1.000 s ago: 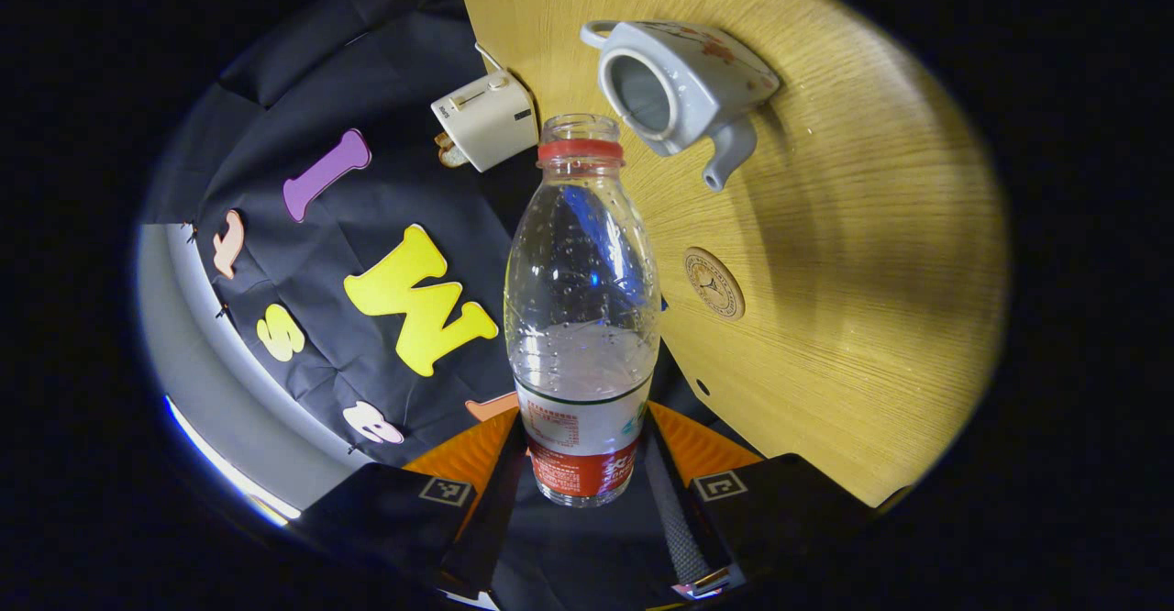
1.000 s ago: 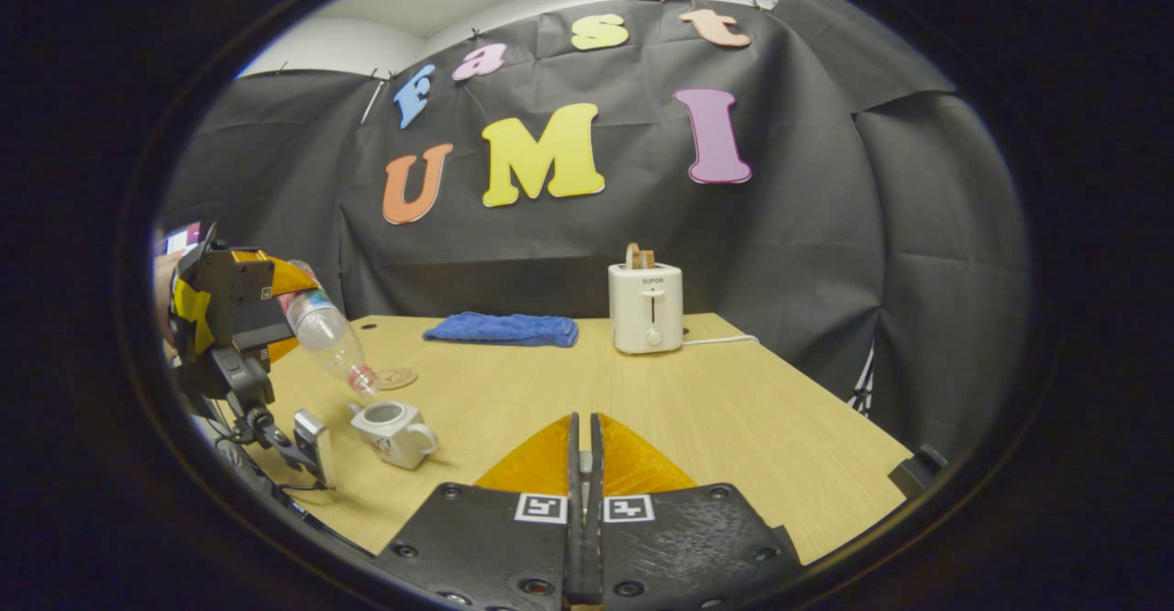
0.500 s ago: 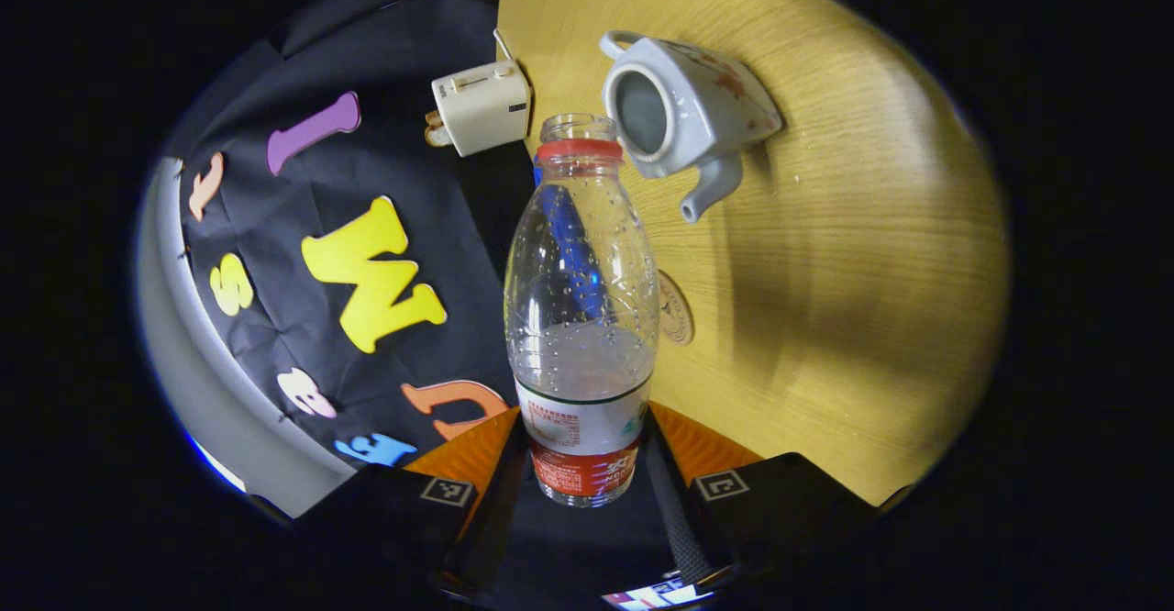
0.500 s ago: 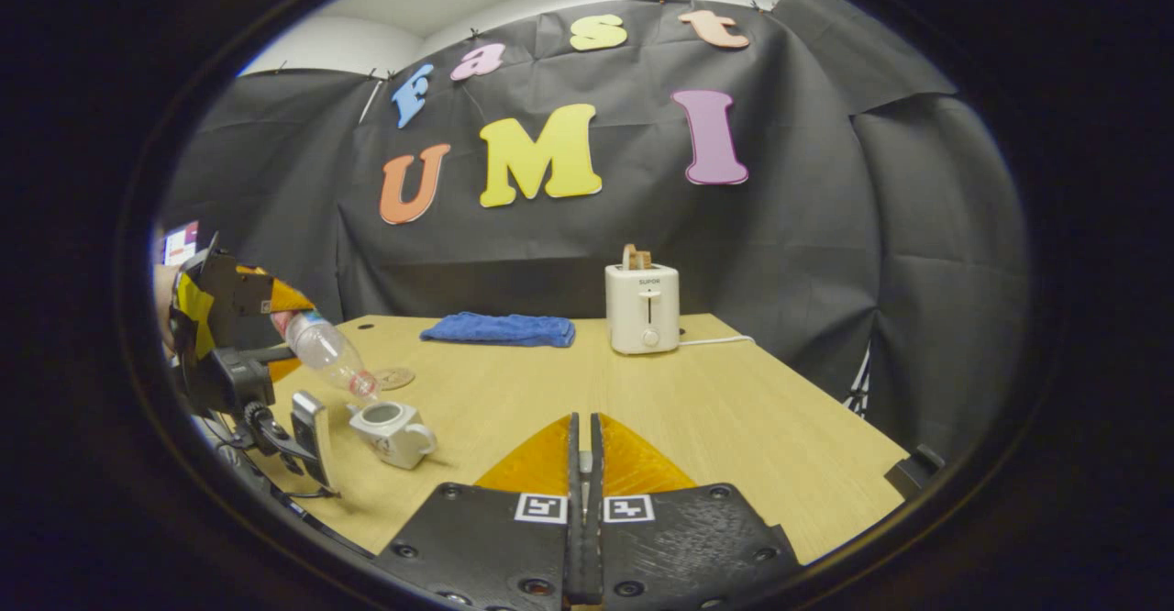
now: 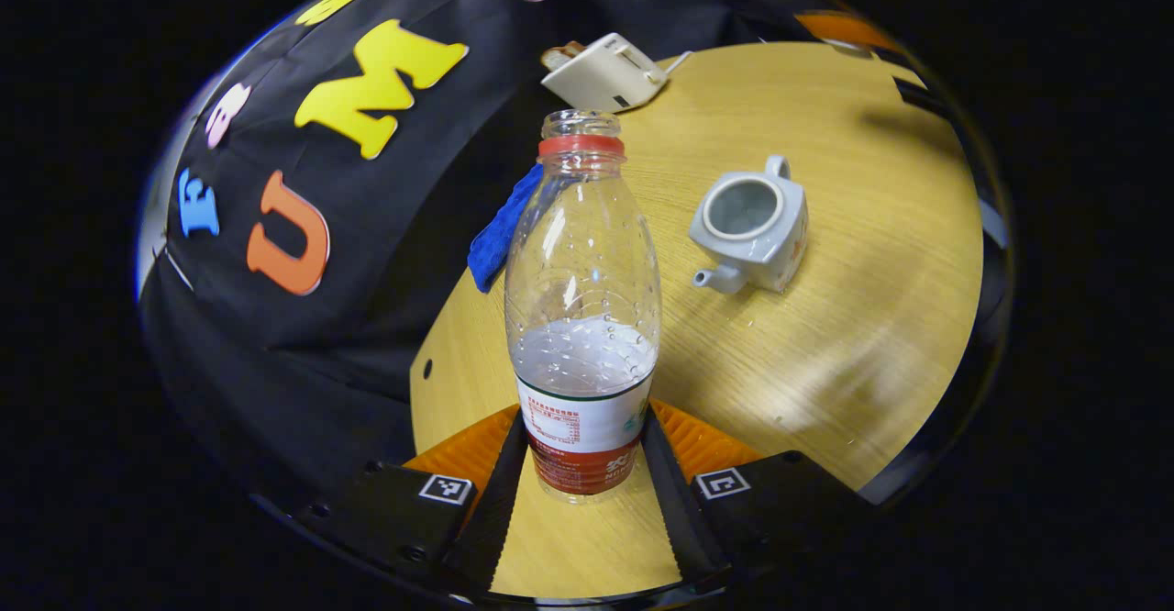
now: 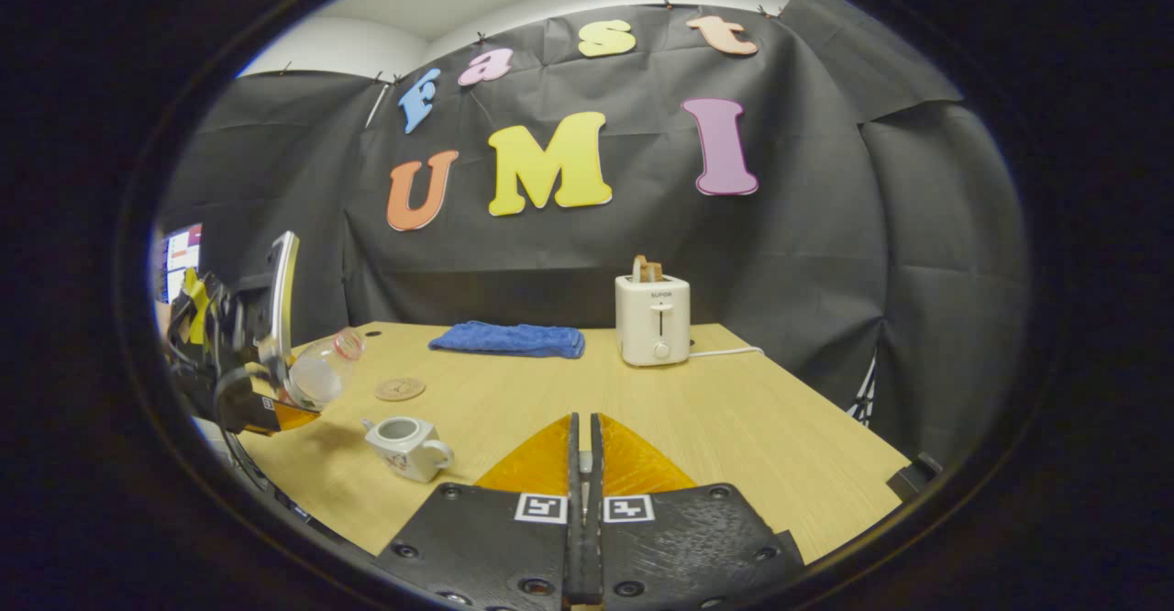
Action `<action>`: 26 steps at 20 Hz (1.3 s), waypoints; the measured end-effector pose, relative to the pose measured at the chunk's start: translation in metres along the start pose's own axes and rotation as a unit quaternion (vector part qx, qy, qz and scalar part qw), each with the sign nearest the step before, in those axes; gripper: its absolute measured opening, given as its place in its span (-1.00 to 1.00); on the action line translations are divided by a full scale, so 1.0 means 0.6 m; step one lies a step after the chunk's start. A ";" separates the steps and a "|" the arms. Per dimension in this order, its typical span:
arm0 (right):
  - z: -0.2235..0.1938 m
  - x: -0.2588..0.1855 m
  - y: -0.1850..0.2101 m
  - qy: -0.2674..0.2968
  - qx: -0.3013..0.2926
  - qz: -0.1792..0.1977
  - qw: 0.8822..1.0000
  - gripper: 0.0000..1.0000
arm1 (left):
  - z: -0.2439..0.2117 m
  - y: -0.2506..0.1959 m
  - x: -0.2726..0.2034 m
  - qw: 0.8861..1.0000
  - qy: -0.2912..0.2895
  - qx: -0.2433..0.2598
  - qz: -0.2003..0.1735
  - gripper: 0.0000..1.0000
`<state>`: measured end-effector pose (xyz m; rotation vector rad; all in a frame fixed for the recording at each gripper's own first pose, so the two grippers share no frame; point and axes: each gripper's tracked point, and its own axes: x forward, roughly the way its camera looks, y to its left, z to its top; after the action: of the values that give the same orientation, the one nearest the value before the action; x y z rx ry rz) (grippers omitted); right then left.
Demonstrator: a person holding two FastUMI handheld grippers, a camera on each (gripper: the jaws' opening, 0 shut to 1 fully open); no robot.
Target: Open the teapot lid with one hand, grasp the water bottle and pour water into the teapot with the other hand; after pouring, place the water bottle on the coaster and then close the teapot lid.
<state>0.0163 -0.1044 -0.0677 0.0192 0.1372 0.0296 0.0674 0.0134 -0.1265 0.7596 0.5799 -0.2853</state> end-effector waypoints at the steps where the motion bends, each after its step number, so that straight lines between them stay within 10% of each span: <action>1: 0.005 0.001 0.003 -0.001 0.001 0.001 1.000 -1.00 | 0.009 -0.006 -0.002 0.999 -0.012 -0.040 -0.009 0.47; 12: 0.035 -0.004 0.041 -0.012 -0.014 0.010 1.000 -1.00 | 0.128 0.074 -0.003 0.912 -0.203 -0.357 -0.006 0.47; 18: 0.029 -0.002 0.029 -0.006 -0.012 -0.002 1.000 -1.00 | 0.163 0.115 0.100 0.892 -0.230 -0.389 0.000 0.47; 26: 0.018 0.010 -0.002 0.008 -0.013 -0.025 1.000 -1.00 | 0.136 0.121 0.210 0.898 -0.192 -0.396 0.011 0.48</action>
<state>0.0239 -0.1053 -0.0577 -0.0095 0.1531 -0.0188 0.2329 0.0010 -0.1124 -0.0886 0.2632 -0.1458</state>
